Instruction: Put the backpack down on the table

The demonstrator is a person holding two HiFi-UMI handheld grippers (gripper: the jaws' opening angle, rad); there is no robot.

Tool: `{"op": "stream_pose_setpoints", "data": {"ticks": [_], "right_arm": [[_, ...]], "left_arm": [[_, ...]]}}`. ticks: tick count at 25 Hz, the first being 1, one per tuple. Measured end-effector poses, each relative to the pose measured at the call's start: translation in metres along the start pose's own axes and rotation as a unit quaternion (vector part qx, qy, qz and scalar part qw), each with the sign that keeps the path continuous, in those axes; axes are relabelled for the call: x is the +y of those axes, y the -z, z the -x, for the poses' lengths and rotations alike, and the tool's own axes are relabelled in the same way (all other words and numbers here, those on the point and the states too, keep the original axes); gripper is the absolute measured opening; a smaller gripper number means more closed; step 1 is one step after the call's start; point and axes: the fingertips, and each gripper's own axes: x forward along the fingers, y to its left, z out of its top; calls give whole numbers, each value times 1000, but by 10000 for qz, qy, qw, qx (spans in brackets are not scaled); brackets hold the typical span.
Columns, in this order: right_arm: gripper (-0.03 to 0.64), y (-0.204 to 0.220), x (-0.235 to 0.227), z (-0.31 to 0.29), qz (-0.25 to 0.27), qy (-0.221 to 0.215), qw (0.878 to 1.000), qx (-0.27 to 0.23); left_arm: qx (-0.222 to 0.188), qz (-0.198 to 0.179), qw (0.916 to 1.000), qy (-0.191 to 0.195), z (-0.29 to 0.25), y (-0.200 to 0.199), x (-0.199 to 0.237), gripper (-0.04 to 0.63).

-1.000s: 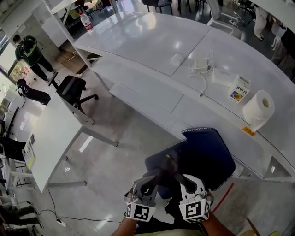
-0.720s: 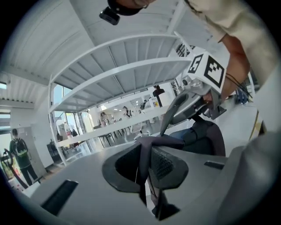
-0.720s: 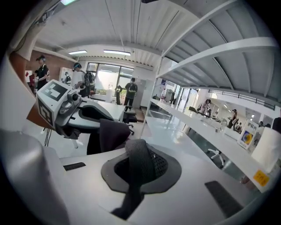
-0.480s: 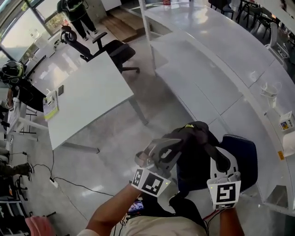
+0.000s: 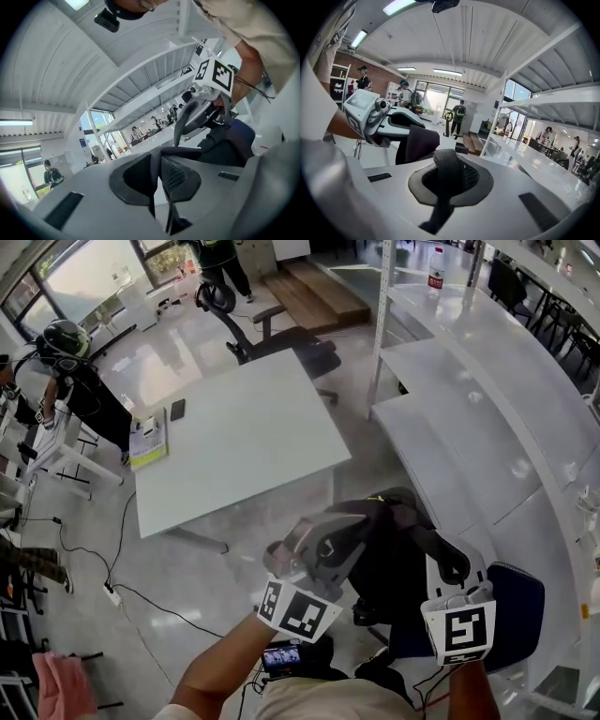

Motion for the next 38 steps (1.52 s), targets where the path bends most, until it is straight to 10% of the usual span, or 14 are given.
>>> {"op": "stream_pose_setpoints", "data": {"ticks": [21,29,38], "right_arm": [[25,-219,116,-201,1502,-1862,9703,-359],[25,-282,128,-277,1969,-2873,9346,-723],[26,-309,129,-445,1692,-2885,9402,-649]], "left_arm": [[455,-507,9831,-1697,109,54,265,52],[825,-794,9634,-2425,108,66,347,52],[1752,-147,9260,-3342,108,194,464,54]]}}
